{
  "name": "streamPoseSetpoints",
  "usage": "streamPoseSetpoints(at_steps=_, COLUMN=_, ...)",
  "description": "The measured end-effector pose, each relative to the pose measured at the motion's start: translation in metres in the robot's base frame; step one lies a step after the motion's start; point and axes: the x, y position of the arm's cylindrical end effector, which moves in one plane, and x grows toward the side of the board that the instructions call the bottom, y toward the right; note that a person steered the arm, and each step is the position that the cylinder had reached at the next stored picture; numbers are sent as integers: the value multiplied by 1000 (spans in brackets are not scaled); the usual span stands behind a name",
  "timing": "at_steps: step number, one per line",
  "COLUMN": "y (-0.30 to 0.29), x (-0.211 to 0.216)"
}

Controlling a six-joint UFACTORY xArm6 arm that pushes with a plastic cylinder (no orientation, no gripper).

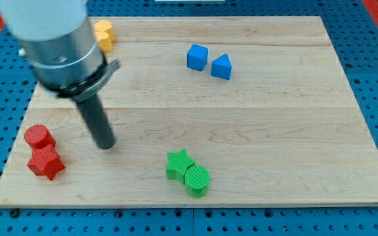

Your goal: Push the blue triangle towards the top right corner of the board

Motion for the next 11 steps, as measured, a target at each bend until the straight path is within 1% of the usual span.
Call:
streamPoseSetpoints(at_steps=1, y=44, x=-65)
streamPoseSetpoints(at_steps=2, y=120, x=-135)
streamPoseSetpoints(at_steps=3, y=209, x=-181)
streamPoseSetpoints(at_steps=4, y=239, x=-186)
streamPoseSetpoints(at_steps=5, y=244, x=-146)
streamPoseSetpoints(at_steps=6, y=282, x=-209)
streamPoseSetpoints(at_steps=7, y=296, x=-244)
streamPoseSetpoints(at_steps=8, y=328, x=-194)
streamPoseSetpoints(at_steps=9, y=240, x=-104)
streamPoseSetpoints(at_steps=10, y=135, x=-124)
streamPoseSetpoints(at_steps=11, y=118, x=-170)
